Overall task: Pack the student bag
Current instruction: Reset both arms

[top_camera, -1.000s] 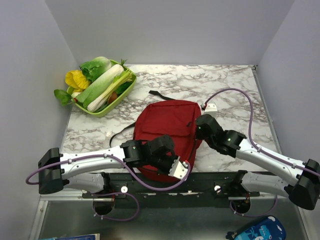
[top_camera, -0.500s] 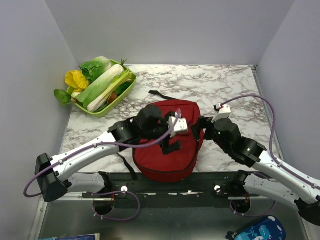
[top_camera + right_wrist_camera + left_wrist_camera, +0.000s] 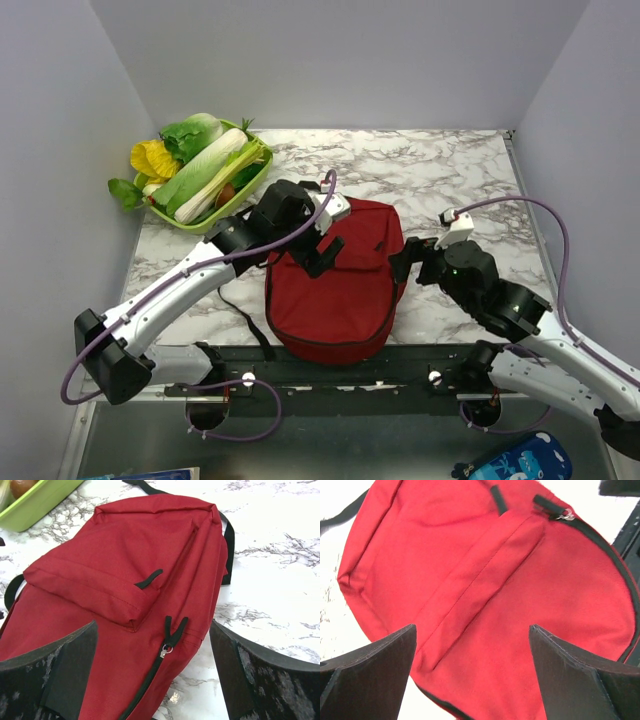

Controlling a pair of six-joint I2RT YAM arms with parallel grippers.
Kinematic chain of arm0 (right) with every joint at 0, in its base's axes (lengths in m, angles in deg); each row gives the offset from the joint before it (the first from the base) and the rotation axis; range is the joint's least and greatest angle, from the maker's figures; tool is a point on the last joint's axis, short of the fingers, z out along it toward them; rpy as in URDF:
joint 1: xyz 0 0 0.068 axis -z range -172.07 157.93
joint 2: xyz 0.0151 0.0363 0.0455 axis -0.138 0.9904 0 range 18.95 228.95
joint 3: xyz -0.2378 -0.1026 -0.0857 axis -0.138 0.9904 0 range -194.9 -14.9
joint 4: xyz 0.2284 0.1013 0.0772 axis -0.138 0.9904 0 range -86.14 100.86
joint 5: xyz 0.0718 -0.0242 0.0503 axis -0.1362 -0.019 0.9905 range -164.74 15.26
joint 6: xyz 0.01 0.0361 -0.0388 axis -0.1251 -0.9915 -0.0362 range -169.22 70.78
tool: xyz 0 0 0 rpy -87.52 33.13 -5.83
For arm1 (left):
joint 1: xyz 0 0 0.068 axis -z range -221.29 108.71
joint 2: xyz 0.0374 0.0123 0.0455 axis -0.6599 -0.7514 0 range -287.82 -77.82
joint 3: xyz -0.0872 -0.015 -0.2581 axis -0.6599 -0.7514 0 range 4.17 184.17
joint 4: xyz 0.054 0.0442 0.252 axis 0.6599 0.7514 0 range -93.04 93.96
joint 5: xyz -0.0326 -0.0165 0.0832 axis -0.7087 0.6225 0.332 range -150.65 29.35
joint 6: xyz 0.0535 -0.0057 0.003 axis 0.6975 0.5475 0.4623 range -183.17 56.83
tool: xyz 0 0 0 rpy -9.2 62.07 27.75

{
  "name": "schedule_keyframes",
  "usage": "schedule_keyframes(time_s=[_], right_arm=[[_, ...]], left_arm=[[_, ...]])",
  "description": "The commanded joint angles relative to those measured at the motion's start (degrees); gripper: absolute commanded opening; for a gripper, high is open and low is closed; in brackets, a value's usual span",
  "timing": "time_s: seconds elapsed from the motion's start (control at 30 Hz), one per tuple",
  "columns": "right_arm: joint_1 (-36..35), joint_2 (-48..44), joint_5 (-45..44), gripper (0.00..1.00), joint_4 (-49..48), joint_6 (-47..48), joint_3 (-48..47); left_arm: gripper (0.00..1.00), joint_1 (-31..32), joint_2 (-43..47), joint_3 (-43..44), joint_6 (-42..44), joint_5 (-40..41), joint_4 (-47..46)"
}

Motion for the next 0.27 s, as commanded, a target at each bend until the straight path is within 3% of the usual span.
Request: schedule_keyframes(time_s=[0.0,0.13,0.23], right_arm=[[0.2,-0.5,0.9,1.0,3.8,1.4,-2.6],[0.2,-0.3,0.7,1.0,6.1,2.5,-3.9],[0.2,-0.9,-0.4,1.0,8.0,2.9,-4.2]], left_arm=[[0.99,-2.4,-3.6,4.7,-3.3,5.4,9.7],[0.99,-3.1,-10.6,11.9,0.4,4.4,21.1],[0.99,-4.1,-7.5,12.0,3.0,5.6,21.2]])
